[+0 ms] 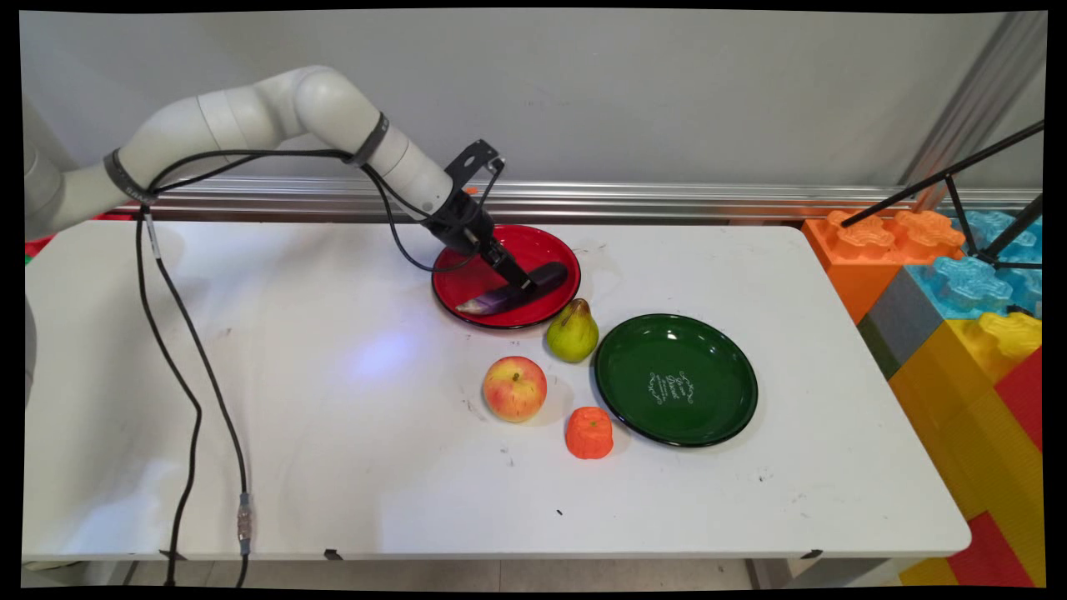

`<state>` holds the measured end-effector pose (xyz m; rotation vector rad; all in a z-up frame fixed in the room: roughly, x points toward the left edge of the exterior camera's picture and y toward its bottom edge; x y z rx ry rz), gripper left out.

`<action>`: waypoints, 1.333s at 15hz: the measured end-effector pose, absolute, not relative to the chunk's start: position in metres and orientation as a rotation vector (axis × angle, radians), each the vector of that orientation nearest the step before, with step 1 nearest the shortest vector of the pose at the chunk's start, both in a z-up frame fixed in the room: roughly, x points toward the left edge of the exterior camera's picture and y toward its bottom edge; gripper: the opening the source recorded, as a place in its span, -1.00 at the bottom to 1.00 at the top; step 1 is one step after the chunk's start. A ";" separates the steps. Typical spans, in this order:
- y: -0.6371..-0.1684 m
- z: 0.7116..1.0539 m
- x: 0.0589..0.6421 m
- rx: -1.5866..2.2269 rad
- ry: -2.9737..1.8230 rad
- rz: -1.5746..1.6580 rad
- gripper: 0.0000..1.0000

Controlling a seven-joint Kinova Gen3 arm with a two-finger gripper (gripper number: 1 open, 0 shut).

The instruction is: Pick up the eggplant from the red plate, then place the picked object on the table

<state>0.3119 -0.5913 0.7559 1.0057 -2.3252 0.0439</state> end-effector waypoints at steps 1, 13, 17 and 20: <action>-0.591 0.755 0.312 1.005 -2.325 0.047 1.00; -0.579 0.748 0.311 0.975 -2.341 0.086 -1.00; -0.577 0.755 0.310 0.964 -2.339 0.103 -1.00; -0.578 0.770 0.309 0.965 -2.324 0.122 -1.00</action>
